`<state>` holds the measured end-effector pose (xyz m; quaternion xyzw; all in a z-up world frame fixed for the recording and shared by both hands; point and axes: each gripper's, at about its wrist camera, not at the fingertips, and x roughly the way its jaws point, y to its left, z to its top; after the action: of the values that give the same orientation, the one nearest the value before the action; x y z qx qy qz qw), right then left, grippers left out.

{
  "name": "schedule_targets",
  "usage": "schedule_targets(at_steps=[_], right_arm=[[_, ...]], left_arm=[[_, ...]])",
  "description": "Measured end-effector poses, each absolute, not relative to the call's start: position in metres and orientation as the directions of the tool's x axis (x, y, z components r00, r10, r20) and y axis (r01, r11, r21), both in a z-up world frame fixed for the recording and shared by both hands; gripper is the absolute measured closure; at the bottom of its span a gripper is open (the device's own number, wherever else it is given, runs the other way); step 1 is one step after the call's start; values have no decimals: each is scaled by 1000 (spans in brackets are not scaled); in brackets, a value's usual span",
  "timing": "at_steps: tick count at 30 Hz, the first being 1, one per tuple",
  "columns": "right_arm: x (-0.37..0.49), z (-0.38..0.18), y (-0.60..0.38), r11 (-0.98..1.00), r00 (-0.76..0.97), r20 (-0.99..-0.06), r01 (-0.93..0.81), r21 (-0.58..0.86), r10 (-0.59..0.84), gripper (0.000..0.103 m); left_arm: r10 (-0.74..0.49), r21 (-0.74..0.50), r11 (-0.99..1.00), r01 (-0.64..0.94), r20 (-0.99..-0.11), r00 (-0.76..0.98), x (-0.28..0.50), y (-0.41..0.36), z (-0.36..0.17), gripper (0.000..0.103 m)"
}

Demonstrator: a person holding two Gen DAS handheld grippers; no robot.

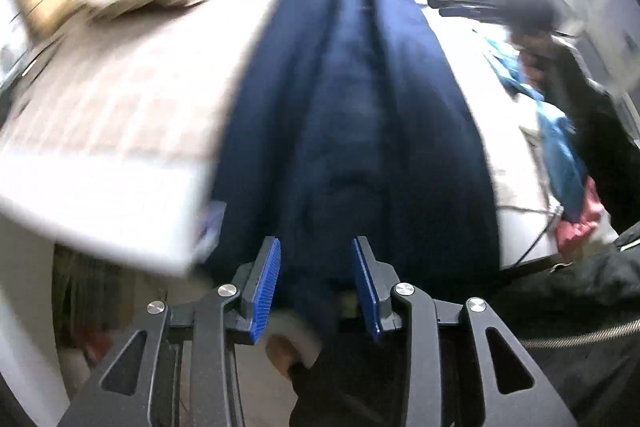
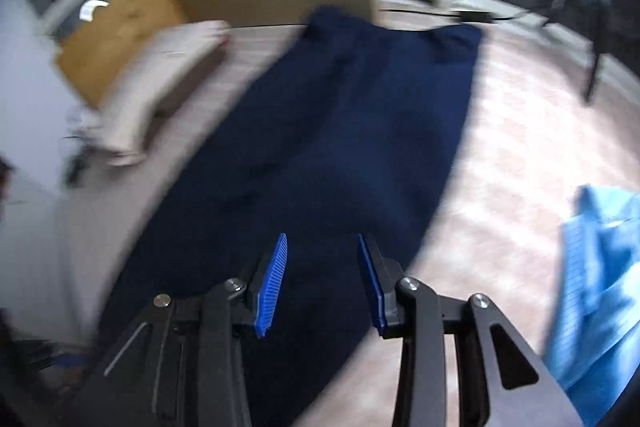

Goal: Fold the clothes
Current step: 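Move both tools to the navy garment waistband end, then grasp the navy garment waistband with the left tool while the right tool grasps beside it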

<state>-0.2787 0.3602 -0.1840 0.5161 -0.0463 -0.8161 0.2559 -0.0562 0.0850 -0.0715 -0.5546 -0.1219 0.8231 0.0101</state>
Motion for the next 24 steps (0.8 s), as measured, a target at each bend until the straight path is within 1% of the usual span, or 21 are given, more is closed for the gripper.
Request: schedule_targets(at_steps=[2, 4, 8, 11, 12, 14, 17, 19, 20, 21, 23, 24], right_arm=[[-266, -184, 337, -813, -266, -796, 402, 421, -544, 53], [-260, -196, 308, -780, -194, -794, 423, 461, -575, 53], [-265, -218, 262, -778, -126, -829, 445, 443, -544, 53], [-280, -234, 252, -805, -94, -854, 400, 438, -511, 53], [-283, -236, 252, -808, -87, -851, 375, 454, -519, 53], [-287, -236, 255, -814, -85, -848, 345, 467, -522, 53], [-292, -232, 258, -828, -102, -854, 327, 455, -510, 53], [-294, -234, 257, -836, -101, -864, 328, 440, -494, 53], [-294, -235, 255, -841, -103, -869, 330, 428, -483, 53], [-293, -235, 254, -843, -108, -871, 333, 422, -479, 53], [-291, -233, 251, -848, -120, -876, 343, 404, -466, 54], [-290, -233, 249, -849, -127, -879, 352, 393, -460, 63]], left_arm=[[123, -193, -968, 160, -922, -368, -39, 81, -79, 68], [66, -136, -975, 175, -932, -356, -28, 85, -89, 68], [45, -110, -981, 161, -931, -362, -29, 94, -103, 68], [65, -139, -976, 167, -921, -385, -34, 97, -110, 68], [90, -172, -969, 176, -914, -396, -32, 93, -109, 68], [119, -214, -959, 187, -899, -421, -26, 95, -102, 68], [157, -269, -943, 195, -878, -452, -18, 100, -92, 66], [170, -283, -941, 187, -871, -462, -18, 100, -91, 63], [158, -267, -946, 186, -878, -452, -22, 100, -96, 63], [147, -251, -950, 186, -885, -442, -27, 101, -100, 64], [142, -236, -956, 173, -891, -431, -30, 105, -107, 74], [145, -233, -959, 159, -891, -430, -33, 107, -111, 92]])
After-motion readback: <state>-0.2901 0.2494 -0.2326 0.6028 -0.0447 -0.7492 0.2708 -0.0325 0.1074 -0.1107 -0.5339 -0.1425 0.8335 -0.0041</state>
